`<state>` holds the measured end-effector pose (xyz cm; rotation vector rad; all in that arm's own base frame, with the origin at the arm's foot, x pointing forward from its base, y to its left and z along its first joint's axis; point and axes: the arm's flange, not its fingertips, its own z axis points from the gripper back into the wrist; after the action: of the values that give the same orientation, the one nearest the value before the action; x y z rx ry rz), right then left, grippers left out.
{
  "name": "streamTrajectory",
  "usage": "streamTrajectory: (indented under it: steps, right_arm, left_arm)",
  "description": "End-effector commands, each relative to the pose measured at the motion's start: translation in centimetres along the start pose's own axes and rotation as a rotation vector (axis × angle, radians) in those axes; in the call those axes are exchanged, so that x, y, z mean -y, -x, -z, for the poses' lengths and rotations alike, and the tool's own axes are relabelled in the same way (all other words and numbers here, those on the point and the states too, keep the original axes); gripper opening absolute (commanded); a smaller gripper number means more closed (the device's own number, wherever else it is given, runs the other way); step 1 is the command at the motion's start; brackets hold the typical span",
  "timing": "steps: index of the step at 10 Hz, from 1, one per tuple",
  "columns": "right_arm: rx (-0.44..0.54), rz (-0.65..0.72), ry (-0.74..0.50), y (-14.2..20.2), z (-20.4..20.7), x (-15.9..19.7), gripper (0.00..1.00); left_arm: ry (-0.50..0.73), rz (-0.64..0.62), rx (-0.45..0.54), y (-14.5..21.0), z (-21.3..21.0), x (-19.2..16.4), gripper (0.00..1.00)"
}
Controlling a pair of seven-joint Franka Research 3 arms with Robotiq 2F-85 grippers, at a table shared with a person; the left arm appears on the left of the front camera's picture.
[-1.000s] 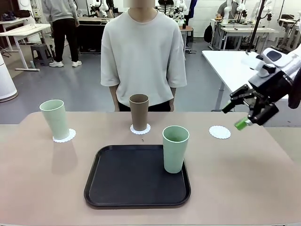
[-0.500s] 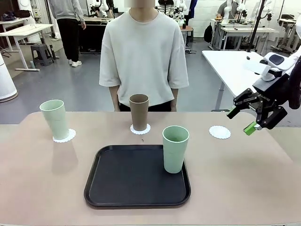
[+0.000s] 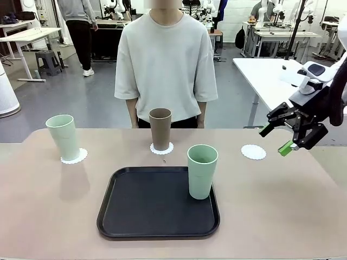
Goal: Place coasters on the table and set cups on them.
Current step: Take one Reusable plastic cup from the Flat Tray and place it on a coaster set by the human.
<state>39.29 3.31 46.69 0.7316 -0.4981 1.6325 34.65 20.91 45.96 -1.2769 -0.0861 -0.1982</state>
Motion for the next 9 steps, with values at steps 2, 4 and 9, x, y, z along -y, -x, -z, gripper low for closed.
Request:
streamTrajectory:
  steps: [2, 4, 9]
  right_arm:
    - [0.140, -0.060, -0.069, 3.6, 3.2, 3.8, 1.00]
    - [0.171, -0.013, -0.039, 5.9, 5.6, 5.9, 1.00]
    - [0.272, -0.069, -0.076, 6.6, 10.0, 8.6, 1.00]
  left_arm:
    - [-0.002, -0.017, 0.024, 0.1, 0.1, 0.4, 1.00]
    - [-0.002, -0.017, 0.024, 0.1, 0.1, 0.4, 1.00]
    - [-0.002, -0.017, 0.024, 0.1, 0.1, 0.4, 1.00]
